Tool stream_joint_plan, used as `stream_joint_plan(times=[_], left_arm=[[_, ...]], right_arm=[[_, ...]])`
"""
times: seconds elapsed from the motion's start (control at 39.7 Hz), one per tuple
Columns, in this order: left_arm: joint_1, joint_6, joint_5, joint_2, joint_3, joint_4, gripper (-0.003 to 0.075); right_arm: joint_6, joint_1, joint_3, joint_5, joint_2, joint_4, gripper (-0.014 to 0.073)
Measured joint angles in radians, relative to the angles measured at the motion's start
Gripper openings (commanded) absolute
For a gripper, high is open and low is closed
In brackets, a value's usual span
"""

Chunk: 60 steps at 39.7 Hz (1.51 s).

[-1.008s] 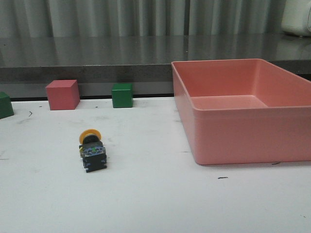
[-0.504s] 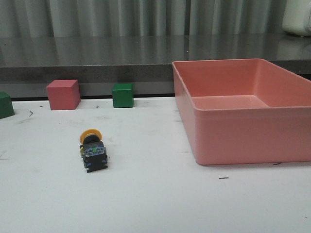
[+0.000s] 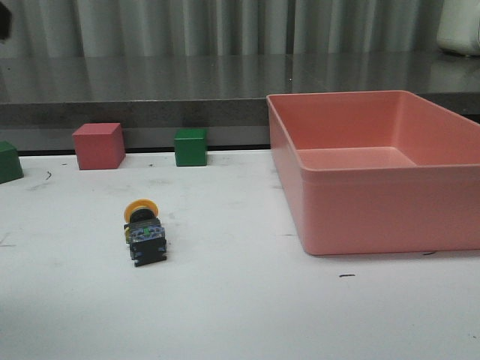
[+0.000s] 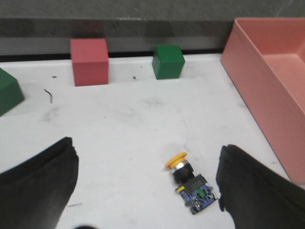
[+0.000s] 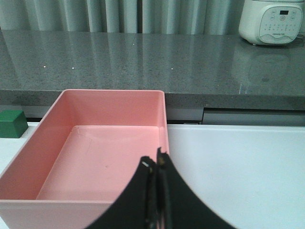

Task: Place and stand button with both arms
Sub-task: 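Lower the open left gripper over the button and grasp its body, then lift the button with the left gripper and rotate it cap-up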

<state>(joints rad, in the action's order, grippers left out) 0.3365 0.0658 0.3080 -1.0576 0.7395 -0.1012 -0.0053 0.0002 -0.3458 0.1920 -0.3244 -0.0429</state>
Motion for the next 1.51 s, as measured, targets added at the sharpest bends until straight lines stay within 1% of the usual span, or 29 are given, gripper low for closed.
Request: stream_joint_plan(times=[0.1, 0.18, 0.35, 0.45, 0.53, 0.66, 0.81, 1.01, 1.18, 1.26, 1.44, 1.51], left_arm=[[0.051, 0.000, 0.069, -0.146, 0.095, 0.000, 0.0564], [0.070, 0.000, 0.152, -0.250, 0.174, -0.004, 0.0564], [0.074, 0.005, 0.391, -0.485, 0.367, -0.027, 0.0564], [0.074, 0.033, 0.495, -0.592, 0.467, -0.031, 0.0564], [0.074, 0.056, 0.550, -0.657, 0.521, -0.031, 0.0564], [0.074, 0.091, 0.587, -0.754, 0.586, -0.035, 0.0564], [0.074, 0.097, 0.593, -0.841, 0.637, -0.077, 0.0564], [0.074, 0.102, 0.600, -0.919, 0.658, -0.144, 0.0564], [0.074, 0.104, 0.600, -0.962, 0.661, -0.168, 0.0561], [0.074, 0.104, 0.600, -0.966, 0.662, -0.172, 0.0519], [0.074, 0.104, 0.600, -0.966, 0.663, -0.180, 0.0299], [0.074, 0.104, 0.604, -0.966, 0.665, -0.183, 0.0242]], right_arm=[[0.000, 0.000, 0.000, 0.000, 0.000, 0.000, -0.0070], [0.000, 0.000, 0.000, 0.000, 0.000, 0.000, -0.0070], [0.000, 0.000, 0.000, 0.000, 0.000, 0.001, -0.0070], [0.000, 0.000, 0.000, 0.000, 0.000, 0.001, -0.0070], [0.000, 0.000, 0.000, 0.000, 0.000, 0.001, -0.0070], [0.000, 0.000, 0.000, 0.000, 0.000, 0.001, -0.0070], [0.000, 0.000, 0.000, 0.000, 0.000, 0.001, -0.0070], [0.000, 0.000, 0.000, 0.000, 0.000, 0.001, -0.0070], [0.000, 0.000, 0.000, 0.000, 0.000, 0.001, -0.0070], [0.000, 0.000, 0.000, 0.000, 0.000, 0.001, -0.0070], [0.000, 0.000, 0.000, 0.000, 0.000, 0.001, -0.0070], [0.000, 0.000, 0.000, 0.000, 0.000, 0.001, -0.0070]])
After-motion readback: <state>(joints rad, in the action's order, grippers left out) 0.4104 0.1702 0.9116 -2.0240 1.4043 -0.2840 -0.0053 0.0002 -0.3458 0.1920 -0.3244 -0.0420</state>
